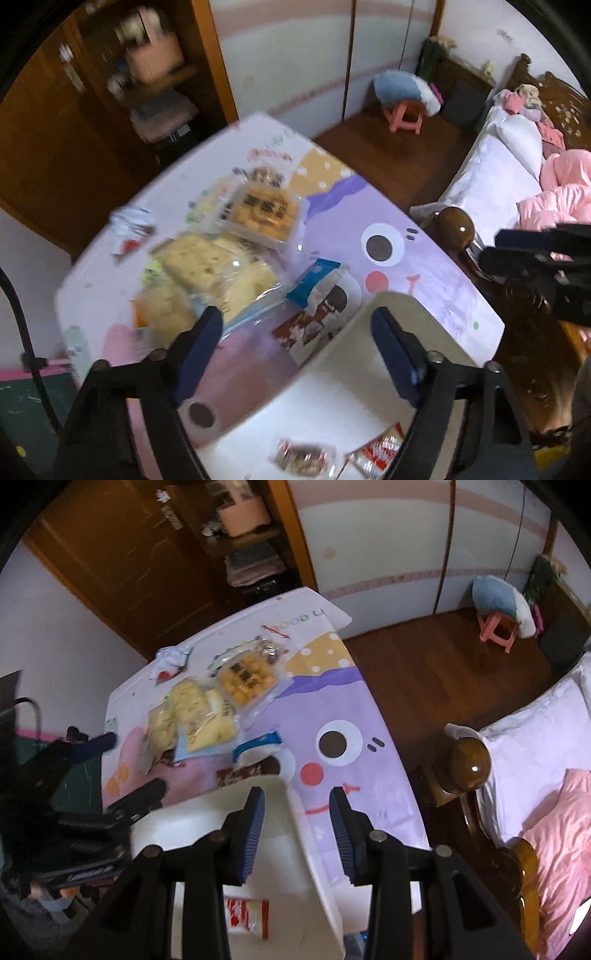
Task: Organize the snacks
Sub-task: 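Grasp the blue wrapper with the left gripper while the right reaches the snack pile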
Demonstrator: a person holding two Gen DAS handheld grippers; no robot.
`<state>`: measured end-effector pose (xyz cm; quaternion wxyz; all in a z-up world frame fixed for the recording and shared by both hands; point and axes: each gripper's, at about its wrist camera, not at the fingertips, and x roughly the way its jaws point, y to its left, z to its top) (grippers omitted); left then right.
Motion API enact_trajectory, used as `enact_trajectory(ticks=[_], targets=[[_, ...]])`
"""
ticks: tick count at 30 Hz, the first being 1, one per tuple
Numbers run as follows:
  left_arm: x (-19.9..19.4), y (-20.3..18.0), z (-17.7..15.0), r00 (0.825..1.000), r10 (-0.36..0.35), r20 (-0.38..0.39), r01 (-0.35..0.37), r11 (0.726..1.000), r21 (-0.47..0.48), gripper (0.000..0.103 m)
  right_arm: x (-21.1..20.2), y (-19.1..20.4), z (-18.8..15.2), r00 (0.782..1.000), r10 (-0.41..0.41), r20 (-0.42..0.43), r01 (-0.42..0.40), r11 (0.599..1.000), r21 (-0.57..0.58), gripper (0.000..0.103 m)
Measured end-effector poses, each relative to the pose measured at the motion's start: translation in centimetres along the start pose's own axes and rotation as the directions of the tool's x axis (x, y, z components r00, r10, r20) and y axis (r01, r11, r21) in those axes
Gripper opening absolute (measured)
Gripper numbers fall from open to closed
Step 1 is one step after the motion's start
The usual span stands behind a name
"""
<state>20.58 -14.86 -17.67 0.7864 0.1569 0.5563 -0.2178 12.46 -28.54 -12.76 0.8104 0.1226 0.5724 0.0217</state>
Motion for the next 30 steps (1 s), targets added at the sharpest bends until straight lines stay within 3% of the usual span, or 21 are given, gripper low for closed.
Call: enact_trajectory(ticks=[5, 7, 9, 17, 22, 24, 25, 30], targets=[[7.2, 0.4, 2.4, 0.987, -0.078, -0.143, 0.073, 0.997, -0.039, 0.071, 5.2, -2.6, 2.4, 0.996, 0.022, -0.085, -0.018, 0.998, 0.053, 0.037], [9.9, 0.4, 2.9, 0.975, -0.095, -0.202, 0.089, 0.995, -0.04, 0.055, 7.0, -3.2, 3.0, 0.993, 0.033, -0.116, -0.026, 0.998, 0.061, 0.037], [11.8, 0.2, 3.2, 0.963, -0.101, -0.251, 0.097, 0.995, -0.027, 0.047, 8.6, -3.6, 3.5, 0.988, 0.04, -0.146, -0.03, 0.997, 0.068, 0.037], [16.1, -0.5, 3.3, 0.928, -0.132, -0.348, 0.142, 0.99, 0.004, 0.046, 12.7, -3.9, 4.1, 0.975, 0.057, -0.215, -0.043, 0.997, 0.071, 0.037], [18.3, -1.2, 3.1, 0.903, -0.115, -0.414, 0.13, 0.991, 0.009, 0.044, 13.5, -3.6, 4.4, 0.972, 0.046, -0.23, -0.033, 0.998, 0.058, 0.037], [18.5, -1.5, 3.2, 0.906, -0.112, -0.408, 0.13, 0.991, 0.017, 0.04, 13.7, -3.4, 4.4, 0.97, 0.051, -0.237, -0.04, 0.998, 0.052, 0.037], [18.5, -1.8, 3.1, 0.912, -0.105, -0.397, 0.126, 0.992, 0.026, 0.029, 13.9, -3.2, 4.3, 0.969, 0.052, -0.243, -0.041, 0.998, 0.048, 0.037], [18.2, -2.1, 2.6, 0.936, -0.089, -0.34, 0.111, 0.993, 0.044, 0.023, 14.8, -2.2, 4.4, 0.961, 0.065, -0.27, -0.061, 0.998, 0.024, 0.037]])
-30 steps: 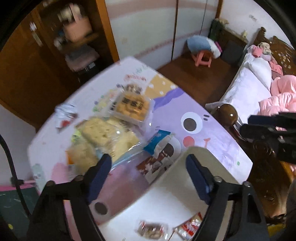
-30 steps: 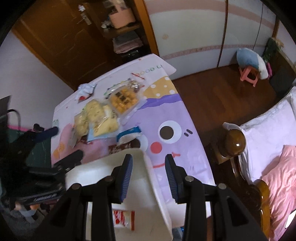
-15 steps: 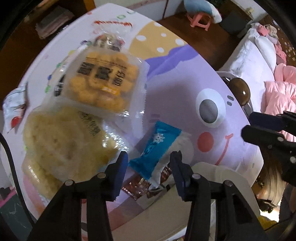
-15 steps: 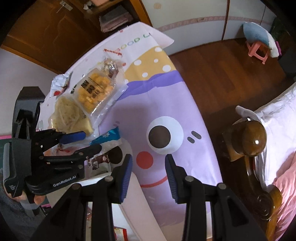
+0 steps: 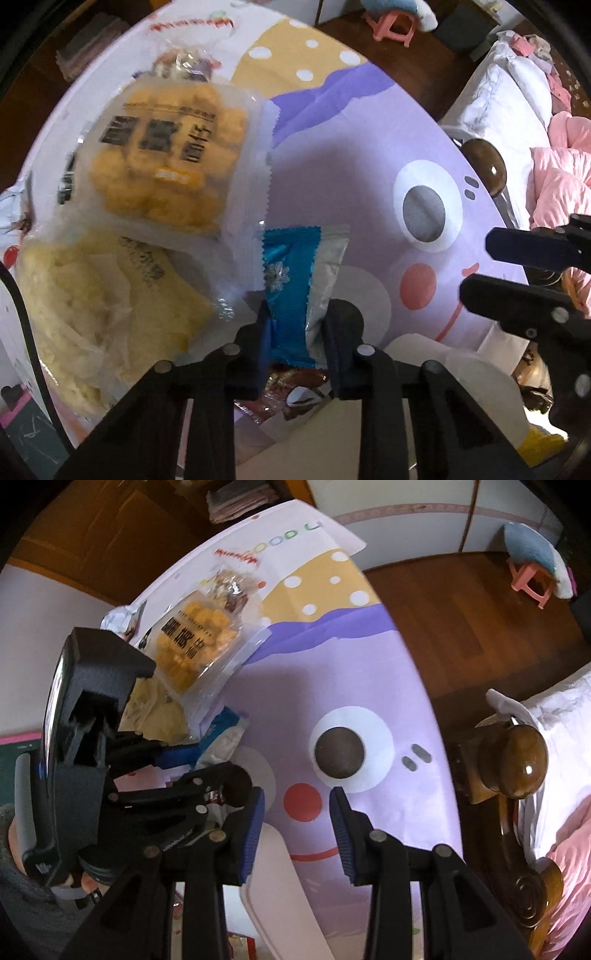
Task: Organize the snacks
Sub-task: 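Grasp the blue wrapper with the left gripper while the right reaches the snack pile, then lift the blue wrapper with the left gripper while the right grasps the brown chocolate pack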
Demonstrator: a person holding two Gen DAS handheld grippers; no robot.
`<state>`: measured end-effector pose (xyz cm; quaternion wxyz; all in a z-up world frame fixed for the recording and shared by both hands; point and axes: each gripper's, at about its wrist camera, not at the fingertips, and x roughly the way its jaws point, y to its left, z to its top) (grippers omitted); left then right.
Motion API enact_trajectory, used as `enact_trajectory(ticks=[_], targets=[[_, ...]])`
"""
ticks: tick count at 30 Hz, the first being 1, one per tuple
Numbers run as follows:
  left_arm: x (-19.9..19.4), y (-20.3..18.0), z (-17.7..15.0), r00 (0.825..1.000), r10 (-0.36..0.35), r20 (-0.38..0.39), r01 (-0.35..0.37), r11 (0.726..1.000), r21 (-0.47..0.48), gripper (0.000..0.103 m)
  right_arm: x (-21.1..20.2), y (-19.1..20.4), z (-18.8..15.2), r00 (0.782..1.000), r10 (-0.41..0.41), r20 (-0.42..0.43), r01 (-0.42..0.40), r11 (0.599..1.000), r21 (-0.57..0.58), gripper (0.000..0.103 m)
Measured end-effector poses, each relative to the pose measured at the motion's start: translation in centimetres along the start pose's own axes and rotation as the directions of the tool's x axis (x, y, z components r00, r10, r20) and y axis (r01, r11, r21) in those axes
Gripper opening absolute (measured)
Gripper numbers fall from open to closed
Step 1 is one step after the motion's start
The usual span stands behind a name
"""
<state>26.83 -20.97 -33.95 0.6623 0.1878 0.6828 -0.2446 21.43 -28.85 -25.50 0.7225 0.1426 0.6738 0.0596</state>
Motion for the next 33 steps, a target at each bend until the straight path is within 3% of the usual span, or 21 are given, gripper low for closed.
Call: enact_trajectory(ticks=[11, 13, 15, 17, 21, 27, 31, 33], targets=[[-6.6, 3.8, -6.0, 0.981, 0.052, 0.186, -0.019, 0.985, -0.174, 0.022, 3.8, 4.3, 1.3, 0.99, 0.023, -0.138, -0.04, 0.991, -0.124, 0.037], [-8.0, 4.3, -7.6, 0.972, 0.061, 0.225, -0.016, 0.98, -0.198, 0.022, 4.7, 5.6, 1.4, 0.986, 0.012, -0.165, -0.038, 0.987, -0.156, 0.044], [-9.1, 5.0, -8.6, 0.965, 0.067, 0.255, -0.008, 0.974, -0.225, 0.022, 5.6, 7.3, 1.5, 0.982, -0.017, -0.187, -0.022, 0.979, -0.205, 0.068], [-10.5, 5.9, -10.3, 0.954, 0.072, 0.289, 0.004, 0.966, -0.257, 0.022, 6.5, 8.7, 1.4, 0.979, -0.055, -0.196, 0.003, 0.966, -0.258, 0.078], [-11.7, 6.5, -12.2, 0.941, 0.102, 0.323, 0.004, 0.95, -0.313, 0.022, 8.8, 10.8, 1.4, 0.956, -0.166, -0.242, 0.079, 0.94, -0.331, 0.079], [-12.3, 7.9, -14.5, 0.933, 0.066, 0.354, 0.077, 0.923, -0.376, 0.022, 11.3, 13.0, 0.9, 0.909, -0.302, -0.288, 0.171, 0.899, -0.403, 0.091], [-11.5, 8.5, -15.8, 0.935, 0.045, 0.352, 0.114, 0.902, -0.417, 0.022, 12.1, 14.4, 0.4, 0.897, -0.364, -0.252, 0.236, 0.875, -0.423, 0.085], [-11.2, 8.7, -16.5, 0.936, 0.04, 0.351, 0.123, 0.894, -0.432, 0.022, 11.6, 15.0, 0.3, 0.905, -0.362, -0.225, 0.238, 0.868, -0.436, 0.062]])
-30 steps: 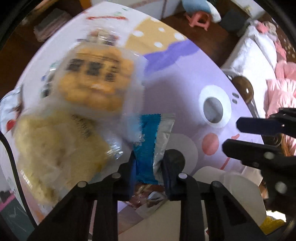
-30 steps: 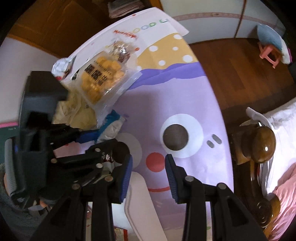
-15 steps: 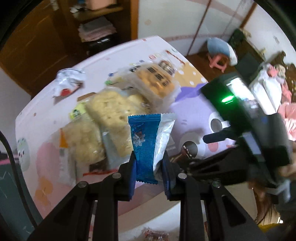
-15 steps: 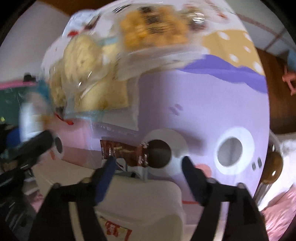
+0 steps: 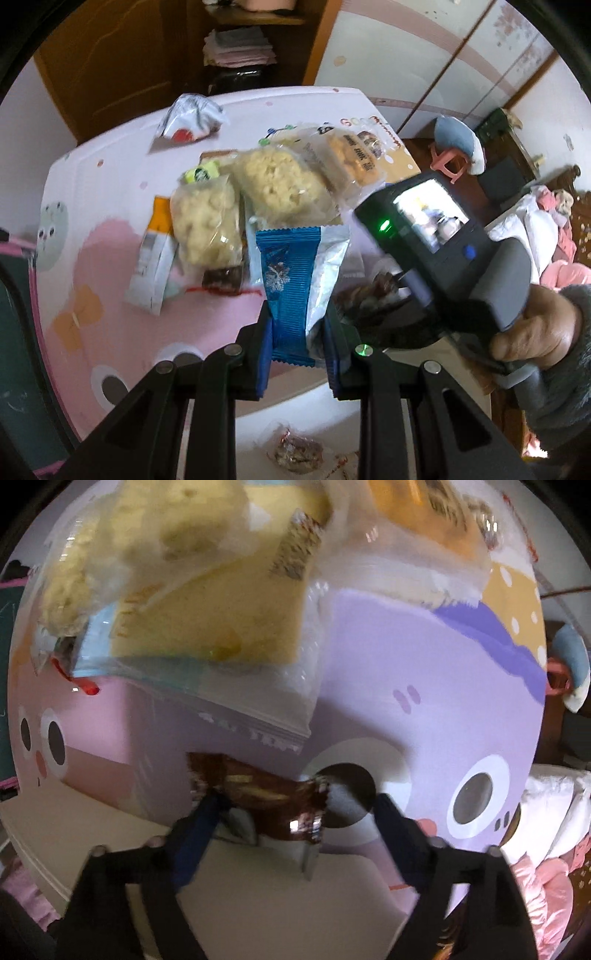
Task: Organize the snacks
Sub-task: 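Lift the blue wrapper with the left gripper while the right grasps the brown chocolate pack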
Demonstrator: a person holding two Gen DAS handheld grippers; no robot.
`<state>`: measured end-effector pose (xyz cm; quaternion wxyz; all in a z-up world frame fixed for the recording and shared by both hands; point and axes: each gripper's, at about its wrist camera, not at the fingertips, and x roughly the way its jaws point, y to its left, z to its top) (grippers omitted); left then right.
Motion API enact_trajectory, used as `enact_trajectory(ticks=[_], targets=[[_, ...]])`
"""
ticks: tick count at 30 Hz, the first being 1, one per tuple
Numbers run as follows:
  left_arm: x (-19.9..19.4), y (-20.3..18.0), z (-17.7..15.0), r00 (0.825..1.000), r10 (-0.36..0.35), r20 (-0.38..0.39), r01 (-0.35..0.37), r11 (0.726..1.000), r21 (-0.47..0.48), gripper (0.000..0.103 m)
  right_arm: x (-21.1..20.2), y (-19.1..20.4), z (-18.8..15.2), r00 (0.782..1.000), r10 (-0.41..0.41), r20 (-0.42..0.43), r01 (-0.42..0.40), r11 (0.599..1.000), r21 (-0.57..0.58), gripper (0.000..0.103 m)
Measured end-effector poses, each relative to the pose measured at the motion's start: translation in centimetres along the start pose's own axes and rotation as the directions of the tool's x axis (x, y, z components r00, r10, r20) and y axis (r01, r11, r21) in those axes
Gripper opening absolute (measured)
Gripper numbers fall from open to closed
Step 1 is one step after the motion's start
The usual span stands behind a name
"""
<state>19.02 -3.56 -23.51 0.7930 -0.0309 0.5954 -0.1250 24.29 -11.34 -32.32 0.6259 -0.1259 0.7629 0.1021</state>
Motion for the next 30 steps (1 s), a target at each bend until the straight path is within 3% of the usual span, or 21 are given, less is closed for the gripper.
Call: enact_trajectory(ticks=[1, 2, 8, 13, 21, 30], targets=[[0.0, 0.3, -0.3, 1.0, 0.0, -0.001, 0.0, 1.0, -0.008, 0.022, -0.7, 0.1, -0.1, 1.0, 0.005, 0.02, -0.005, 1.0, -0.005, 0.031], [0.0, 0.4, -0.6, 1.0, 0.002, -0.002, -0.002, 1.0, -0.013, 0.022, -0.9, 0.1, 0.0, 0.999, 0.035, 0.019, -0.034, 0.999, -0.009, 0.023], [-1.4, 1.8, -2.0, 1.0, 0.007, 0.019, -0.006, 0.998, -0.061, 0.022, -1.2, -1.0, -0.6, 0.99, 0.136, 0.033, -0.136, 0.991, 0.001, 0.019], [-3.6, 2.4, -2.8, 0.998, 0.017, 0.057, -0.012, 0.997, -0.08, 0.022, -4.5, -3.2, -2.3, 0.968, 0.2, 0.149, -0.209, 0.976, 0.052, 0.018], [-8.5, 1.6, -4.8, 0.989, 0.044, 0.142, -0.032, 0.996, -0.084, 0.022, -13.1, -4.8, -7.9, 0.883, 0.267, 0.386, -0.312, 0.948, 0.057, 0.018], [-13.9, -1.5, -8.2, 0.968, 0.112, 0.225, -0.107, 0.994, -0.034, 0.022, -19.9, 1.0, -15.6, 0.799, 0.231, 0.555, -0.285, 0.958, 0.011, 0.018]])
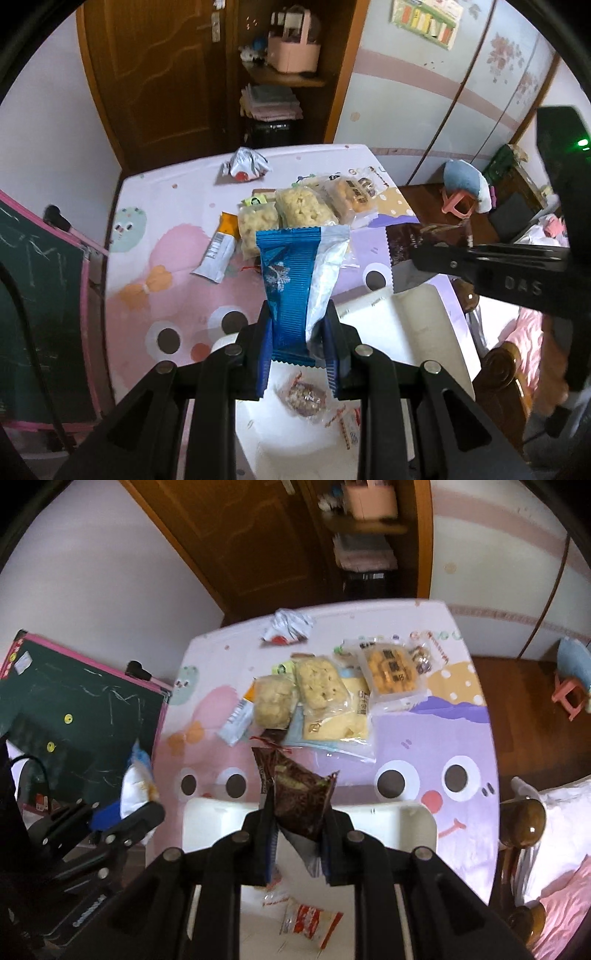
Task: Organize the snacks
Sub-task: 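Lift the blue wrapper with the left gripper while the right grasps the brown chocolate pack, then place the blue wrapper and brown pack into the tray, opening both grippers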
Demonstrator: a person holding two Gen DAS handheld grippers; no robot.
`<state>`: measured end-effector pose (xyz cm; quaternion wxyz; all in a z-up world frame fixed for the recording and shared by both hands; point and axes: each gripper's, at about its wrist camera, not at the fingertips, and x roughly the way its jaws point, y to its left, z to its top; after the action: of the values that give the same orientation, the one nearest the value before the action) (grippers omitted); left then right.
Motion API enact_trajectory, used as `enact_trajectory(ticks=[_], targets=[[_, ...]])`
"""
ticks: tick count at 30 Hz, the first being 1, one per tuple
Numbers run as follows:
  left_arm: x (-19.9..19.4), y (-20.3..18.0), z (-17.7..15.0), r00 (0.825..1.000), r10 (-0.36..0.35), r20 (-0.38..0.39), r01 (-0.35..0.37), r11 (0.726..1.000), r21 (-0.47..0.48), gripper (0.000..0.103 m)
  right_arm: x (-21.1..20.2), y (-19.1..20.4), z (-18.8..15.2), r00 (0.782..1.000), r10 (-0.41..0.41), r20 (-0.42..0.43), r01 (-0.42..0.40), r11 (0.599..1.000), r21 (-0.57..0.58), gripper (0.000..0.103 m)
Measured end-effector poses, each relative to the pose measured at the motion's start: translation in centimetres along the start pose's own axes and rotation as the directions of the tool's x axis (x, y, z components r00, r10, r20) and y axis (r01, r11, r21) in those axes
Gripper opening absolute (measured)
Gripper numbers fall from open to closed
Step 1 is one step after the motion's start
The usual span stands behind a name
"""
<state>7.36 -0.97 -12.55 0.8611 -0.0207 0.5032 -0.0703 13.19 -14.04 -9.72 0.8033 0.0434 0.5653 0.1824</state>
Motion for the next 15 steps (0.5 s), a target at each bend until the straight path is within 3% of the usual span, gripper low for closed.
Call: enact_trajectory(ticks=[7, 15], targets=[[-4.4, -2.0, -1.9, 0.999, 0.014, 0.047, -0.016, 0.999, 0.034, 0.022, -5.6, 2.6, -3.6, 0.993, -0.03, 0.119, 0.033, 0.999, -0.025, 0.018], [-7.0, -3.4, -3.7, 0.998, 0.013, 0.066, -0.017, 0.997, 0.071, 0.022, -8.7, 3.0, -7.0, 0.977, -0.06, 0.204, 0.064, 0.998, -0.014, 0.019]])
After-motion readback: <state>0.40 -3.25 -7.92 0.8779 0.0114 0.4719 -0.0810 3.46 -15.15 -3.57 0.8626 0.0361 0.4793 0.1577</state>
